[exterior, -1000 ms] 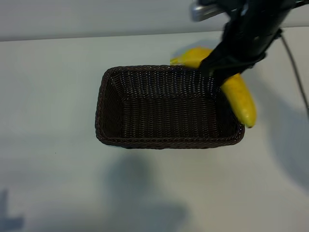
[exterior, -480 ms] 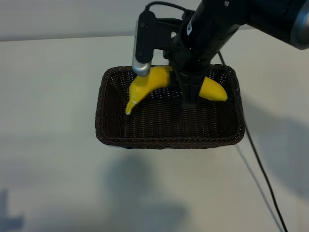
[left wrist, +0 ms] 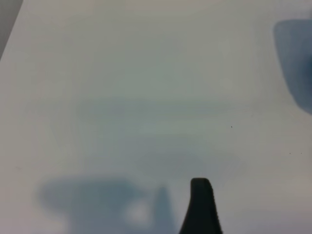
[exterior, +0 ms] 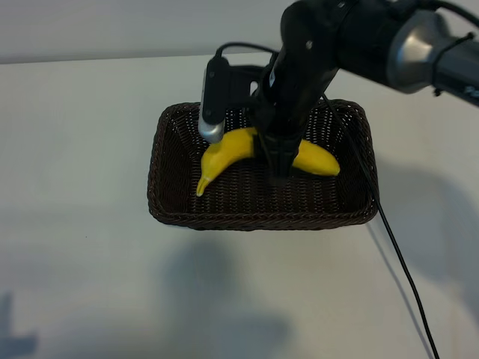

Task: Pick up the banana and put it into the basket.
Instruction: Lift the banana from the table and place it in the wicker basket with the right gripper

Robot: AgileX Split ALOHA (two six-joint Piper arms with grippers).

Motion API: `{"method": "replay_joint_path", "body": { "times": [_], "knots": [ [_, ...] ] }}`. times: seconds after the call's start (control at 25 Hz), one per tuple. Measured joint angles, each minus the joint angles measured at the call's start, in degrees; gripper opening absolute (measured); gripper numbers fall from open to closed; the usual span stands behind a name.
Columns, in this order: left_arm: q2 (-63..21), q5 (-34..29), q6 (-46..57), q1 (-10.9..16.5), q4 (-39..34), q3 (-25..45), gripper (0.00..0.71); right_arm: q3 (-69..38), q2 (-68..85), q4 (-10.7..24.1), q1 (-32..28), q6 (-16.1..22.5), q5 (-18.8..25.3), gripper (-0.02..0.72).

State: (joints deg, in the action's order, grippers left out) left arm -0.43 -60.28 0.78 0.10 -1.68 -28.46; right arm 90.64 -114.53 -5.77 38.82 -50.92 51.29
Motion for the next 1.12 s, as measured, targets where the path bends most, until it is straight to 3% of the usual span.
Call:
{"method": "replay_joint_path", "body": {
  "times": [0.32, 0.6, 0.88, 1.12],
  "knots": [
    [0.0, 0.0, 0.0, 0.0, 0.0, 0.0, 0.574, 0.0, -4.1, 0.2, 0.0, 7.4, -5.4, 0.424],
    [0.0, 0.0, 0.0, 0.0, 0.0, 0.0, 0.574, 0.0, -4.1, 1.9, 0.0, 8.8, -5.4, 0.426],
    [0.0, 0.0, 0.0, 0.0, 0.0, 0.0, 0.574, 0.0, -4.1, 2.0, 0.2, 11.7, -3.8, 0.615],
    [0.0, 0.0, 0.0, 0.0, 0.0, 0.0, 0.574, 0.0, -1.7, 2.2, 0.2, 14.0, -0.7, 0.628]
  ]
}}
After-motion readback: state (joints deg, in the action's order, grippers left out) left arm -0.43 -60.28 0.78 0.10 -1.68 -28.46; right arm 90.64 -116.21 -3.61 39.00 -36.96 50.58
